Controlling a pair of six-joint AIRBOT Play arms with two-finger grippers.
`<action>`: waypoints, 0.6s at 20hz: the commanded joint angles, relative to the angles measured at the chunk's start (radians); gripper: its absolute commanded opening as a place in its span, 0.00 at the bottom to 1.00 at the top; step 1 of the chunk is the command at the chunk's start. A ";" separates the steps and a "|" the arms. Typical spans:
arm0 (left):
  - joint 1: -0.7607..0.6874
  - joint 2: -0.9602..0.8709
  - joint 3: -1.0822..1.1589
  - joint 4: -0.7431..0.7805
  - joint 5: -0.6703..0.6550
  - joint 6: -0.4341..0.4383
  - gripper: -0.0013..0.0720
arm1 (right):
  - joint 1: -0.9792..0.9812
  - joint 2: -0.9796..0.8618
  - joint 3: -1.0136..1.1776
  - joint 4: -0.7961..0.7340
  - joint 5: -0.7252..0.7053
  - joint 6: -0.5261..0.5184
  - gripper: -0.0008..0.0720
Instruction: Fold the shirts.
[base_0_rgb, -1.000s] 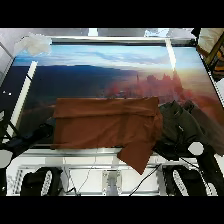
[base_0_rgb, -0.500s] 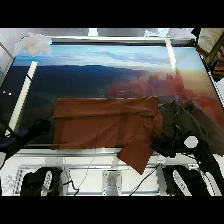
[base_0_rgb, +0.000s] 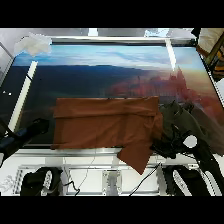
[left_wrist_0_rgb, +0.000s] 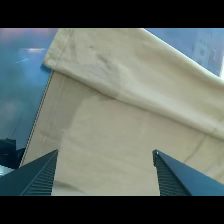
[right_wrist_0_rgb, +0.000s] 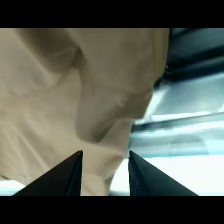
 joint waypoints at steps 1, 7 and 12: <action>0.001 0.000 0.001 0.001 -0.001 0.001 0.93 | 0.000 0.000 0.000 -0.005 0.046 -0.009 0.46; 0.001 0.000 0.001 0.000 -0.001 0.001 0.93 | 0.001 -0.058 0.000 0.053 -0.048 -0.025 0.46; 0.001 0.000 0.001 0.000 -0.005 0.001 0.93 | 0.035 -0.095 0.000 0.004 -0.024 -0.029 0.46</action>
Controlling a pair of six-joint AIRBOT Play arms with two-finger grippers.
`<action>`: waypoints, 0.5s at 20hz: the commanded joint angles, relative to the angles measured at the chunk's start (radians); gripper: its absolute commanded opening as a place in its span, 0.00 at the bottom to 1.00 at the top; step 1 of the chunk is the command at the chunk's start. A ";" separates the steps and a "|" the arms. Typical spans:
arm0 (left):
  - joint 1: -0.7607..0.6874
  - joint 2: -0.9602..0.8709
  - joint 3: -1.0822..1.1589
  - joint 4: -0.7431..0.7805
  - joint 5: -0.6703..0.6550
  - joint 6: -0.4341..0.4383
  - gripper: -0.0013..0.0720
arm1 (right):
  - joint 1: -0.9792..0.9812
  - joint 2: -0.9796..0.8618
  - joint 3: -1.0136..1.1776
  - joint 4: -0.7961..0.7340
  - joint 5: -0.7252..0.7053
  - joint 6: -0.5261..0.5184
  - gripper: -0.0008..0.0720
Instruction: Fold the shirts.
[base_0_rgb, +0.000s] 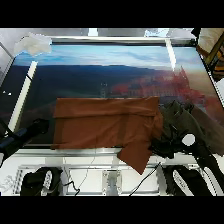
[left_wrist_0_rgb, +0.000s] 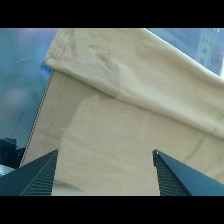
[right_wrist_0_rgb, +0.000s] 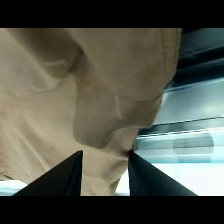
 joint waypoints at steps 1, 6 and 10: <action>0.001 0.000 0.001 0.000 -0.003 0.000 0.93 | 0.020 -0.016 -0.001 -0.048 0.010 0.011 0.46; 0.001 0.000 0.001 0.000 -0.003 0.000 0.93 | 0.020 -0.016 -0.001 0.062 -0.086 -0.077 0.05; 0.001 0.000 0.001 0.000 -0.003 0.000 0.93 | 0.020 -0.016 0.000 0.176 -0.224 -0.154 0.05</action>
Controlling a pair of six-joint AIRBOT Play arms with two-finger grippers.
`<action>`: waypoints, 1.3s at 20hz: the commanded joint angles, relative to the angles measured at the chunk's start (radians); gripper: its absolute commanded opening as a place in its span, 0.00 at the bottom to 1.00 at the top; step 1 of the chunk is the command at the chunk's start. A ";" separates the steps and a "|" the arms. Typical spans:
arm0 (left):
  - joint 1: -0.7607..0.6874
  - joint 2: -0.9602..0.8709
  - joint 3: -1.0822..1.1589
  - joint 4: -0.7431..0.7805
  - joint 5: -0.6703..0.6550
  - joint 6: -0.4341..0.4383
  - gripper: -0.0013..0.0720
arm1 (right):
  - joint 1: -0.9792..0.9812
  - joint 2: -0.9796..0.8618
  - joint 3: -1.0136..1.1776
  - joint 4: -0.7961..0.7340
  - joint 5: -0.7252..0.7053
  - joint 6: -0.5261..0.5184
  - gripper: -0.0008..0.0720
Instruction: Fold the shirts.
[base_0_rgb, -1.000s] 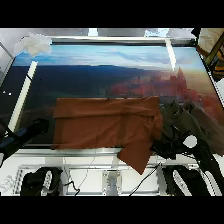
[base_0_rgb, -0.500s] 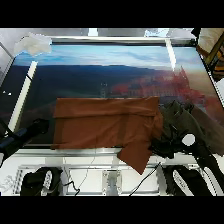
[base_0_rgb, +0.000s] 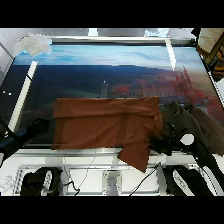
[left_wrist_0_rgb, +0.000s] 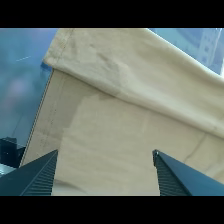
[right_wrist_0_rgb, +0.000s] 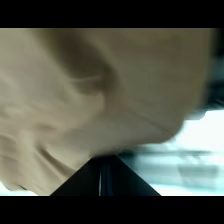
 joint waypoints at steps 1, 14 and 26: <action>0.001 0.000 0.001 0.001 0.000 0.000 0.93 | 0.000 -0.001 0.005 0.097 -0.105 -0.063 0.05; 0.001 -0.077 -0.175 0.126 -0.214 -0.067 0.93 | 0.000 0.092 0.151 -0.043 0.107 -0.059 0.05; 0.001 -0.425 -0.224 0.064 -0.008 -0.179 0.89 | 0.000 0.092 0.151 -0.040 0.106 -0.093 0.05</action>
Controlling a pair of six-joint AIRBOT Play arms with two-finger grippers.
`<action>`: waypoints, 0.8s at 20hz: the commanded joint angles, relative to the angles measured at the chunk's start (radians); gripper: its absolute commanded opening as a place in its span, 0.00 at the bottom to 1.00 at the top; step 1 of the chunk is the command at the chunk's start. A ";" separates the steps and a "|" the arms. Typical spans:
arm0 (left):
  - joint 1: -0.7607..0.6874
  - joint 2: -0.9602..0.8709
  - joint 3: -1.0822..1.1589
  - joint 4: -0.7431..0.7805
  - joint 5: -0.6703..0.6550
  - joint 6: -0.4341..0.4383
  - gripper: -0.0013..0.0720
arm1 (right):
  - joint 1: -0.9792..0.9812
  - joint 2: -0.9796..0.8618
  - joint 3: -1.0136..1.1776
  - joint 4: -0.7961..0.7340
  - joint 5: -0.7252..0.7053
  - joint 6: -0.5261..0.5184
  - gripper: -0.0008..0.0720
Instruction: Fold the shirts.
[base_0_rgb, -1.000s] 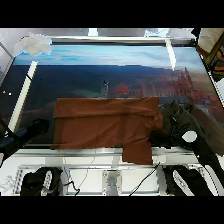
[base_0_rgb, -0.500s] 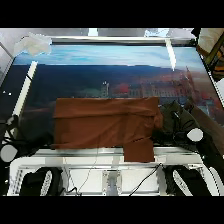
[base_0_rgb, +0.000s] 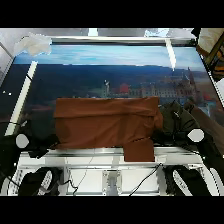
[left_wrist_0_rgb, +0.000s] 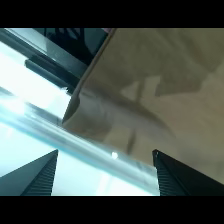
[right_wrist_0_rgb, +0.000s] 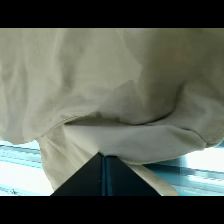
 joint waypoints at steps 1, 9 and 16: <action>0.001 -0.112 -0.003 -0.011 0.079 -0.032 0.89 | 0.000 0.001 0.001 0.000 0.000 -0.008 0.05; 0.001 -0.192 -0.003 0.000 0.195 -0.042 0.20 | 0.000 0.001 0.001 0.013 0.004 -0.007 0.05; 0.001 -0.183 0.026 -0.042 0.217 -0.040 0.03 | 0.000 0.020 0.002 0.063 0.033 -0.006 0.05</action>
